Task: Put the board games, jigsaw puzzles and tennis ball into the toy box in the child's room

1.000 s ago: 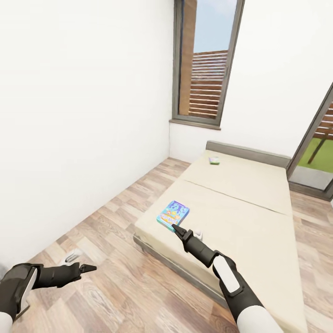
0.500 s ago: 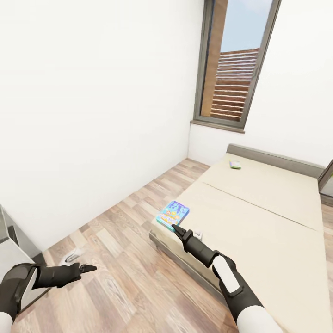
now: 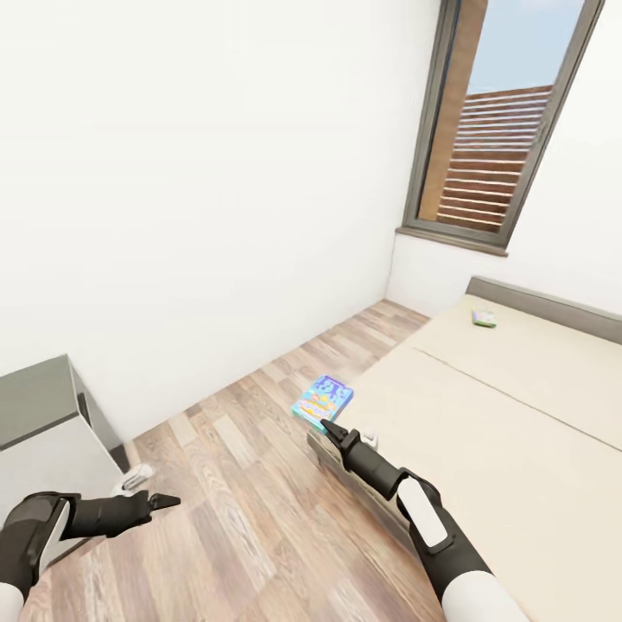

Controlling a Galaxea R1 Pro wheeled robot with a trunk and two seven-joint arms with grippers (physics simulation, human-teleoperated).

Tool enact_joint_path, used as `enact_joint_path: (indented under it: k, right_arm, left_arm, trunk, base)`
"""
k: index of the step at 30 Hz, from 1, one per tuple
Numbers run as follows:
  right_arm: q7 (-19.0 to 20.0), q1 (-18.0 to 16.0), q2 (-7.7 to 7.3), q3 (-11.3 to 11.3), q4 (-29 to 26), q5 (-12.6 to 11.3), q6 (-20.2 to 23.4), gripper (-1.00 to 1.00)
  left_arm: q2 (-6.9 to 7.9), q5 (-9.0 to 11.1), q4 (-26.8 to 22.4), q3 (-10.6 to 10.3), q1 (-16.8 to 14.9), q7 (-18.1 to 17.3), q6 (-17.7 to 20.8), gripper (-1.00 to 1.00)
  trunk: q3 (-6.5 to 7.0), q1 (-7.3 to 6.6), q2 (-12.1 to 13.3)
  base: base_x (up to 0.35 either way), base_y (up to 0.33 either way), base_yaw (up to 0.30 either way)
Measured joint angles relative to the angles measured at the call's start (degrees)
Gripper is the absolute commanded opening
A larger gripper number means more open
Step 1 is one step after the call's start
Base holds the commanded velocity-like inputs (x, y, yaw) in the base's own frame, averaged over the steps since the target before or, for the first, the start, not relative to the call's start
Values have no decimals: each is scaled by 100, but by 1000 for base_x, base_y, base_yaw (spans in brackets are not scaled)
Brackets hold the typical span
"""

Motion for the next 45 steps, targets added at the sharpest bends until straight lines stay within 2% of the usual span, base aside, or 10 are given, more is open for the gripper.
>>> enact_joint_path:
  k: [18, 23, 34, 41, 45]
  right_arm:
    - [-7, 0, 6, 0, 9, -2, -15, -100]
    - [-1, 0, 4, 3, 9, -8, -177, -100]
    - [48, 1, 6, 8, 9, -6, -237, -100]
    - [61, 1, 6, 8, 6, -23, -232, -100]
    - [60, 0, 6, 8, 6, -23, -237, -100]
  left_arm:
    - [-8, -17, 0, 8, 0, 3, -269, 100]
    - [-9, -18, 0, 5, 0, 8, -272, 100]
    - [-12, -18, 0, -172, 1, 11, -280, 100]
    - [-17, -9, 1, -185, 1, 4, -291, 100]
    - [-32, -15, 7, -228, 2, 6, -483, 100]
  trunk:
    - [0, 0, 0]
    - [0, 0, 0]
    - [0, 0, 0]
    - [0, 0, 0]
    - [0, 0, 0]
  base:
    - [0, 0, 290]
    - [0, 0, 290]
    - [0, 0, 282]
    - [0, 0, 68]
    - [17, -35, 6]
